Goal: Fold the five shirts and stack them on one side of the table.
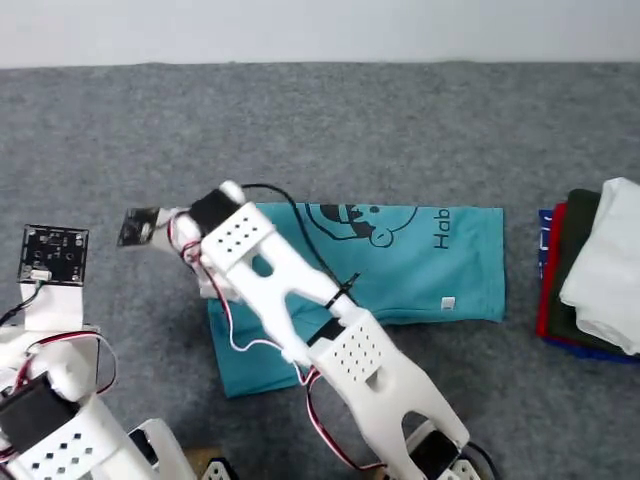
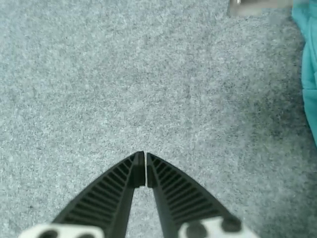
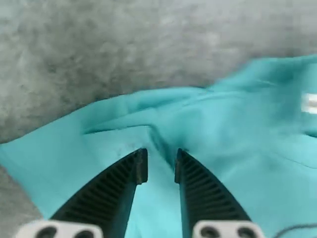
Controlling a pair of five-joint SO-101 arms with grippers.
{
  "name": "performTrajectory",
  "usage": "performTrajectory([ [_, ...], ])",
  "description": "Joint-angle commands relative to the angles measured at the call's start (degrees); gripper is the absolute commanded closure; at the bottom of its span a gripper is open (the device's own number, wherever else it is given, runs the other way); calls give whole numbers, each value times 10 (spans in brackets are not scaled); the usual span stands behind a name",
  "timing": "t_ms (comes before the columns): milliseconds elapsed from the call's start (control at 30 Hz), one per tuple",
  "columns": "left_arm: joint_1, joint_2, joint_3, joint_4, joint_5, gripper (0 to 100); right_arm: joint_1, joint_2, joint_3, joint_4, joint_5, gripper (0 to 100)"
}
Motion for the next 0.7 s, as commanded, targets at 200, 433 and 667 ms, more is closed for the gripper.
performTrajectory([
  [200,0,0,-4,-11,-2,986,-14,-4,4,6,-12,887],
  [433,0,-2,3,-12,-2,986,-12,28,3,7,-11,946],
  [667,0,-3,22,-19,-2,986,6,17,-55,23,-11,988],
])
